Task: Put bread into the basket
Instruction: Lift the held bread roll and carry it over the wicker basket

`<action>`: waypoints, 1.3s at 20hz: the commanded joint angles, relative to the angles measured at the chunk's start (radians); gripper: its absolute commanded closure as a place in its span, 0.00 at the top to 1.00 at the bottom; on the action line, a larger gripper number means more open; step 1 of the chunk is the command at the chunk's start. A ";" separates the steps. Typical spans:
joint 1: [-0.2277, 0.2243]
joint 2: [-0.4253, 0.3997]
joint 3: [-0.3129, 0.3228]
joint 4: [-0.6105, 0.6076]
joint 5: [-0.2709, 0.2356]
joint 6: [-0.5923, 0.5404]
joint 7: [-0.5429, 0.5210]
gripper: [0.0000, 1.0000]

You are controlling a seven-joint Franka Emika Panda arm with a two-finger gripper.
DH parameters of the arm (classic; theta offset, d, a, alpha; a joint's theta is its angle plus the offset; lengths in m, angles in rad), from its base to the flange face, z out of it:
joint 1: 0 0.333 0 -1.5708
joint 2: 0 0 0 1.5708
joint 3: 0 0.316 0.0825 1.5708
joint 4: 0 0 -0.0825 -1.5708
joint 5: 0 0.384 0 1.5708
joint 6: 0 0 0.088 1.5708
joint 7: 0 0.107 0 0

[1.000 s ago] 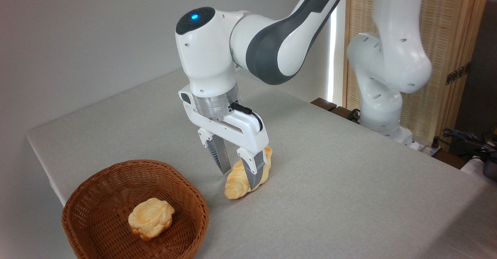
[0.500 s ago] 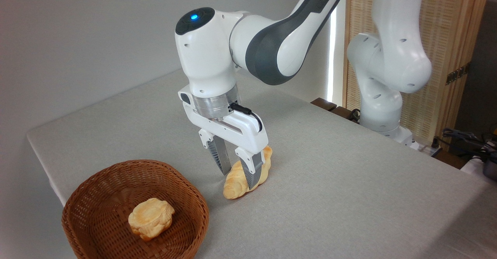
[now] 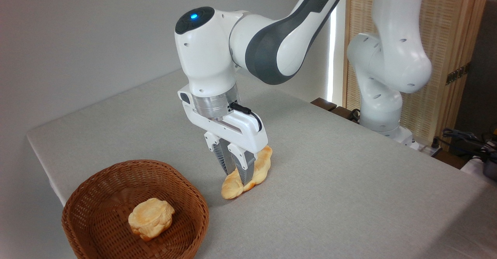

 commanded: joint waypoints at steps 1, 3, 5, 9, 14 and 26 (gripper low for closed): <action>-0.007 -0.005 0.004 0.055 0.014 -0.026 0.004 0.41; -0.007 -0.007 0.004 0.100 0.014 -0.069 0.020 0.41; -0.007 -0.010 0.004 0.157 0.013 -0.094 0.031 0.41; -0.007 -0.013 -0.003 0.215 -0.003 -0.094 0.025 0.40; -0.008 0.007 -0.017 0.335 -0.018 -0.079 0.019 0.40; -0.004 0.125 -0.006 0.428 -0.108 0.024 0.025 0.41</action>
